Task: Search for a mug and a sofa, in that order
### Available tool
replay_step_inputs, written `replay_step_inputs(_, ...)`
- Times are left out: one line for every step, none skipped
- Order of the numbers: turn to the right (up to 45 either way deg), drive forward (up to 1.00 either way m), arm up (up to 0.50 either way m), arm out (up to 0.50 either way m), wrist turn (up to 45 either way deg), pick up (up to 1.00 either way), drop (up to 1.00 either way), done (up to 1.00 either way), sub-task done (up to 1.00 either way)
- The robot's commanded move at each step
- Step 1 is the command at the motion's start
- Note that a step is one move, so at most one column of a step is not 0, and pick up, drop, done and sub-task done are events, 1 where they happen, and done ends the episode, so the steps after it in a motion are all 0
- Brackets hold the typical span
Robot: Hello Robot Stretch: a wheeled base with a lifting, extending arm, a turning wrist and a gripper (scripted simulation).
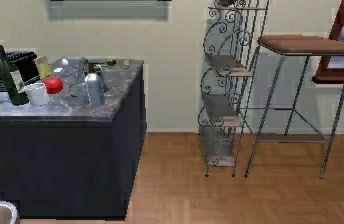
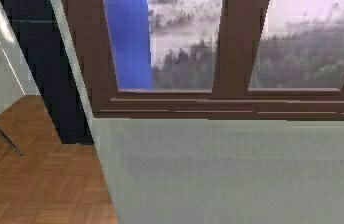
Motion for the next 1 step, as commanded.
replay_step_inputs(0.0,0.5,0.0,0.0,0.0,0.0,0.0,0.0,0.0)
